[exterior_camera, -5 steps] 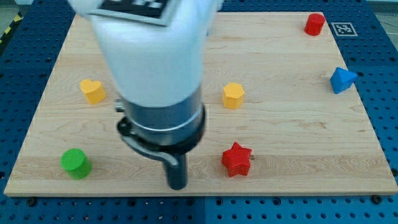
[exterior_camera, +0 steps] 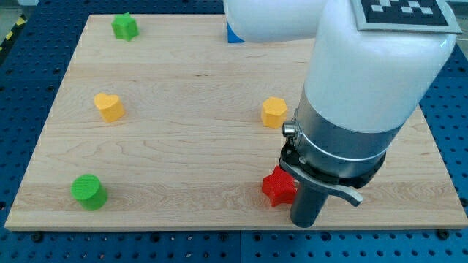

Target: Push the red star towards bottom of the yellow hexagon

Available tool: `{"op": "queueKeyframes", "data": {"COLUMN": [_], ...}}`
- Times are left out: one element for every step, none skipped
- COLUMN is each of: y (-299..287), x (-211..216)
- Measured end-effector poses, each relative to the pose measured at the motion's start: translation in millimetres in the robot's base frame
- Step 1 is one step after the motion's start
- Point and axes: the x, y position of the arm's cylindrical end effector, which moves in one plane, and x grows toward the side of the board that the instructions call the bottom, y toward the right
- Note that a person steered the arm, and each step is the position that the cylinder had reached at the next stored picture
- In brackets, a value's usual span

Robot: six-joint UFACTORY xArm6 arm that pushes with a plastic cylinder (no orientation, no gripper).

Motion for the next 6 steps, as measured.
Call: {"op": "queueKeyframes", "data": {"y": [0.0,0.0,0.0,0.0,0.0,0.0], "x": [-5.3,-9.2,-19.2,-20.3,-25.2,-33.9]}}
